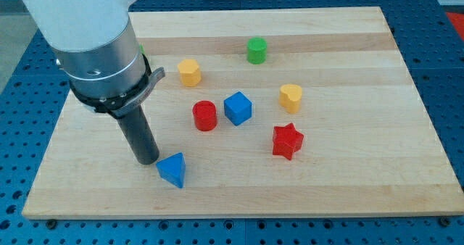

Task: Slide the blue cube to the bottom center

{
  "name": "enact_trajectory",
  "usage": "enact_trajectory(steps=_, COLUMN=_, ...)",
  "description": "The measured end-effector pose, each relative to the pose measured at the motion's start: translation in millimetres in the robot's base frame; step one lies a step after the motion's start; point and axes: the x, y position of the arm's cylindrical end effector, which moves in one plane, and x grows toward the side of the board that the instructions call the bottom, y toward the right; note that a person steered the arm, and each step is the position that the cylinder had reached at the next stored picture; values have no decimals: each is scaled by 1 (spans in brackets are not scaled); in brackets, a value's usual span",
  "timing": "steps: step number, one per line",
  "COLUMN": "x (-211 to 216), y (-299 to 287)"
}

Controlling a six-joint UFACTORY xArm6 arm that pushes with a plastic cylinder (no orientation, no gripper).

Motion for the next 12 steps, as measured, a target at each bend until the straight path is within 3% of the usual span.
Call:
enact_trajectory(steps=5, x=-17, y=-50)
enact_trajectory(steps=7, x=-77, y=-61)
enact_trajectory(steps=8, x=-86, y=-61)
enact_trajectory(steps=9, x=-89, y=-54)
enact_trajectory(steps=11, x=-98, y=50)
enact_trajectory(steps=12, x=-117, y=59)
